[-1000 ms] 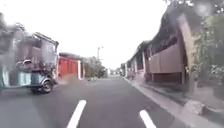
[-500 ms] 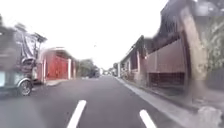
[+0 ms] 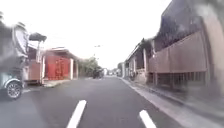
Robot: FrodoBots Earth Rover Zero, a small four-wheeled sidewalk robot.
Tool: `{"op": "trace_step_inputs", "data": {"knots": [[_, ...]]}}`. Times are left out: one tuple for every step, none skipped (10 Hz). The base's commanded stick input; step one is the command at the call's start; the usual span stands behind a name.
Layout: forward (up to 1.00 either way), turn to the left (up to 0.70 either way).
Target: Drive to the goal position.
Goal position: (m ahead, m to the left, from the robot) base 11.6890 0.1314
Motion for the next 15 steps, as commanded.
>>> {"op": "trace_step_inputs", "data": {"knots": [[1.0, -0.08], [1.0, -0.4], [1.0, -0.35], [1.0, -0.37], [1.0, -0.19], [1.0, 0.09], [1.0, 0.0], [1.0, 0.0], [1.0, 0.0], [1.0, 0.0], [1.0, 0.0], [1.0, 0.0], [1.0, 0.0], [1.0, 0.0], [1.0, 0.0]]}}
